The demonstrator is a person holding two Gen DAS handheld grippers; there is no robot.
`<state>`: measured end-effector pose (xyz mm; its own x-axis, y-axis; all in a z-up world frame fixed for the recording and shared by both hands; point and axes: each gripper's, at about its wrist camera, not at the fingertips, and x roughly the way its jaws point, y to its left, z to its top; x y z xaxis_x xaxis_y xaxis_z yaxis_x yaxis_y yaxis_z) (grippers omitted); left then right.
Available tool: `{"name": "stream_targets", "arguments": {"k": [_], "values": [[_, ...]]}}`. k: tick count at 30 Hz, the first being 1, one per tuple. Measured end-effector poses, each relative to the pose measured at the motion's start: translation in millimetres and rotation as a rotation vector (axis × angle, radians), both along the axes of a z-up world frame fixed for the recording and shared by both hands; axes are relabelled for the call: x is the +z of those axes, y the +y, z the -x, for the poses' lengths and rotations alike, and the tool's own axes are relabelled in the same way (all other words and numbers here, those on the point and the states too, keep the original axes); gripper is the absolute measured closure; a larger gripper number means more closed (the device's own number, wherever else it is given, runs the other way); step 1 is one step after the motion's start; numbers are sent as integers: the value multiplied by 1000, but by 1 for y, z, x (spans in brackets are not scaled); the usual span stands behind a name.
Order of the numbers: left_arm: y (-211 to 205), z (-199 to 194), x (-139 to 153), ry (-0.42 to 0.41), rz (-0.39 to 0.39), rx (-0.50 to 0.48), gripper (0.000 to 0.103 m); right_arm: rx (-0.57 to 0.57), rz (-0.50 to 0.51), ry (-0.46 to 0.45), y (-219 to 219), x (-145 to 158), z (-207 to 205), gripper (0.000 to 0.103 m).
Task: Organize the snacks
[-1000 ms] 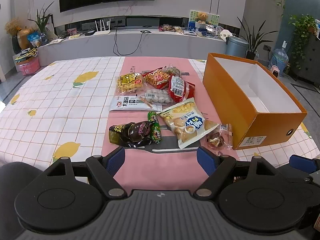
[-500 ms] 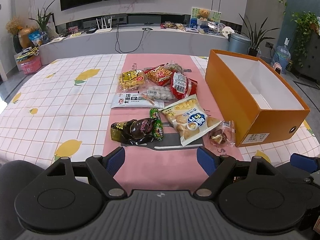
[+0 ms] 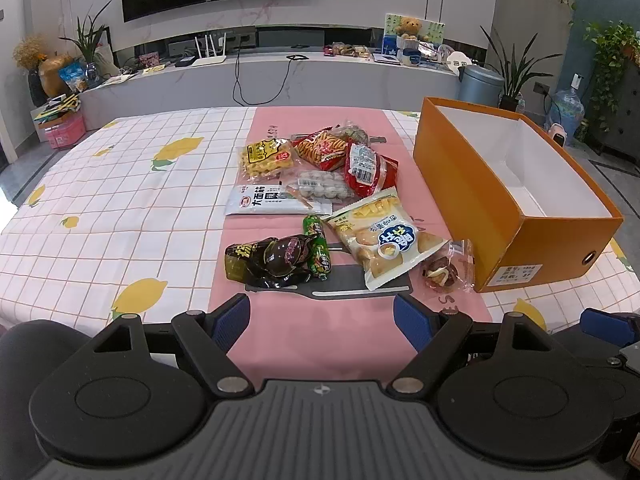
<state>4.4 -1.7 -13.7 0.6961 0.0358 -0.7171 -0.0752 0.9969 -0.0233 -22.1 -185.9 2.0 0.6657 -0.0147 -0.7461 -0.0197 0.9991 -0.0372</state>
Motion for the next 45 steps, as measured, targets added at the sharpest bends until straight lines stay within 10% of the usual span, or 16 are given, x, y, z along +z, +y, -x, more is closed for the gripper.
{"name": "stream_targets", "arguments": {"k": [45], "values": [[25, 5, 12, -16, -25, 35, 8, 38, 22, -53, 37, 16, 9, 3]]}}
